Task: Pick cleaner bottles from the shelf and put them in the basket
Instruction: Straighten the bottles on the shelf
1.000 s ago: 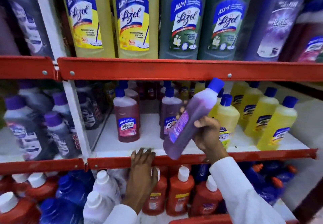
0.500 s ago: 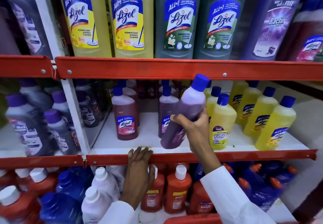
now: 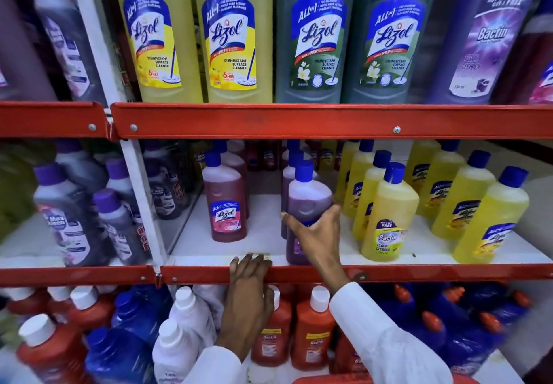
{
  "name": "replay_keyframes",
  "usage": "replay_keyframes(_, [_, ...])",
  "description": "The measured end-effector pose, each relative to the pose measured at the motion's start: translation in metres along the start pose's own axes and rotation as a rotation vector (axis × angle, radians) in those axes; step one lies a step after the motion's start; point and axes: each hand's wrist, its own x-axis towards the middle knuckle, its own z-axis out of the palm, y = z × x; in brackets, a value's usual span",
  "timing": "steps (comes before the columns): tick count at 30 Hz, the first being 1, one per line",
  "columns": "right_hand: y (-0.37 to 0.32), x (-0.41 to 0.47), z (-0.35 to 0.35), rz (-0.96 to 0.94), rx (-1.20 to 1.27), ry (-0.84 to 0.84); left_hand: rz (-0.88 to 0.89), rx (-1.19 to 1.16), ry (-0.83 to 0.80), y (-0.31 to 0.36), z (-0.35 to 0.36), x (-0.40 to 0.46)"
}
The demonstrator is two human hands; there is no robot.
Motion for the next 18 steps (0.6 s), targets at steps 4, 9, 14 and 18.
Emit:
replay_keyframes(4, [0.005, -0.004, 0.004, -0.021, 0.006, 0.005, 0.001, -0.003, 0.003, 0.000, 0.001, 0.001])
replay_keyframes(9, [0.010, -0.004, 0.003, -0.021, -0.006, -0.003, -0.011, -0.010, 0.014, 0.002, 0.000, 0.000])
replay_keyframes(14, [0.012, -0.008, -0.008, -0.026, -0.020, -0.071, -0.027, 0.095, 0.000, 0.010, 0.000, -0.001])
replay_keyframes(18, [0.023, -0.018, -0.039, -0.128, -0.056, -0.091, -0.012, 0.093, 0.067, 0.028, 0.005, -0.004])
